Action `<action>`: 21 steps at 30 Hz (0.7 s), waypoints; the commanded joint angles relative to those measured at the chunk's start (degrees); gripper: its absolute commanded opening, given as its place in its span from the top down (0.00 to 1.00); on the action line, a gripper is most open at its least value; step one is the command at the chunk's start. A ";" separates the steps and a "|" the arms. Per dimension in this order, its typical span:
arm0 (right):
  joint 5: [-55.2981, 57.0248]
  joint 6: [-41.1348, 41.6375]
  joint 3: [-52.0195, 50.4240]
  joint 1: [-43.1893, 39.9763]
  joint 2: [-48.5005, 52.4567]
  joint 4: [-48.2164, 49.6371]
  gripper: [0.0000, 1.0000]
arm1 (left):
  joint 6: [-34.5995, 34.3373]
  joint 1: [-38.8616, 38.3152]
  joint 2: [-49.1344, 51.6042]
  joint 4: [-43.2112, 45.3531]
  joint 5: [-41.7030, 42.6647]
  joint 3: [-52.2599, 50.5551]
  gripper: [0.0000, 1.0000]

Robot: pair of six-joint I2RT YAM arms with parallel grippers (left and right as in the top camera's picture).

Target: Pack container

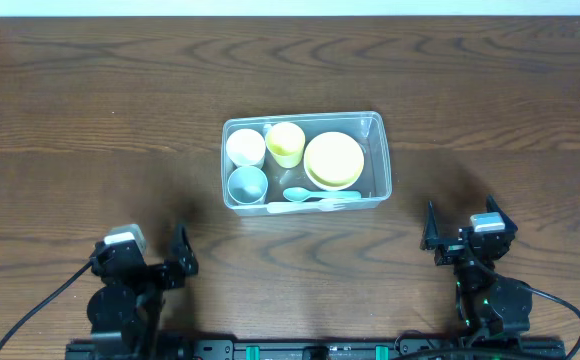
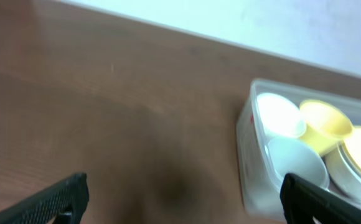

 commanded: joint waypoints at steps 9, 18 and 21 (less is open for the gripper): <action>0.42 0.72 -0.09 -0.48 -0.37 -0.24 0.01 | 2.71 1.03 -1.29 36.09 -1.27 -18.18 0.02; 0.42 0.72 -0.09 -0.48 -0.37 -0.24 0.01 | 2.56 1.01 -1.29 28.15 -1.20 -19.43 0.02; 0.42 0.72 -0.09 -0.48 -0.37 -0.24 0.01 | 2.56 0.92 -1.29 28.22 -1.03 -19.43 0.02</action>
